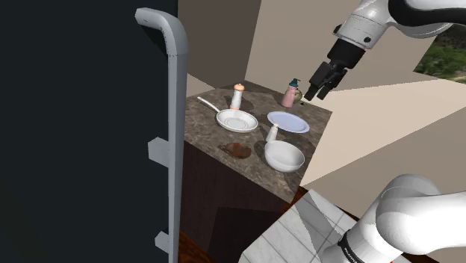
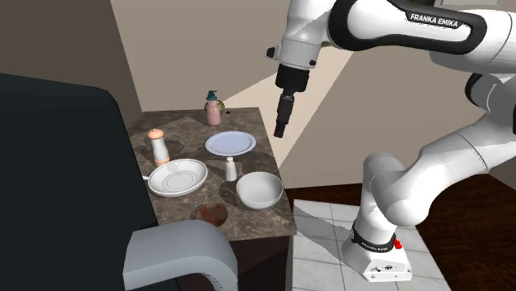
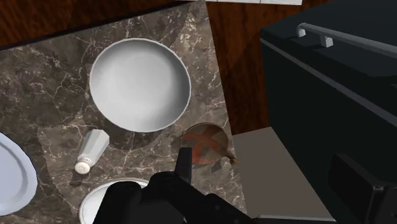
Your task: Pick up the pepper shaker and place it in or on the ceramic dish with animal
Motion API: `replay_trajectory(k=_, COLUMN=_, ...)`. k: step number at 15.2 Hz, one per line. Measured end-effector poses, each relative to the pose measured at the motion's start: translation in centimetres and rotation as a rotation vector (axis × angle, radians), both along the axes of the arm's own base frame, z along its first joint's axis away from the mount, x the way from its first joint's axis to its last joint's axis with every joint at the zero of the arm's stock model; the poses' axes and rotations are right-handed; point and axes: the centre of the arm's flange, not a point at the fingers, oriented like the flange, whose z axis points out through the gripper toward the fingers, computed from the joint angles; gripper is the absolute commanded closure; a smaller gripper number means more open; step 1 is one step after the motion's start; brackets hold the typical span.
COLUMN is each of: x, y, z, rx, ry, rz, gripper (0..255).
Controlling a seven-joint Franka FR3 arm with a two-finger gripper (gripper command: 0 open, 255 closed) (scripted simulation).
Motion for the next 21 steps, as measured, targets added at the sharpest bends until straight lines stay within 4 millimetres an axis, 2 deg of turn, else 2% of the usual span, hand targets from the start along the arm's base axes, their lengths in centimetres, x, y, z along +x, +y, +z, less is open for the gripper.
replay_trajectory(k=2, x=0.5, y=-0.4, z=-0.3, rx=0.0, ry=0.002, rz=0.003, gripper=0)
replay_trajectory(k=4, x=1.7, y=-1.6, z=-1.2, rx=-0.001, ry=0.009, rz=0.012, gripper=0)
replay_trajectory(k=10, x=5.6, y=-6.6, z=-6.2, rx=-0.005, ry=0.032, rz=0.049, gripper=0)
replay_trajectory(k=13, x=8.5, y=-8.9, z=-8.3, rx=-0.008, ry=0.042, rz=0.067, gripper=0)
replay_trajectory(k=21, x=14.6, y=-15.1, z=-14.4, rx=-0.014, ry=0.073, rz=0.116, gripper=0)
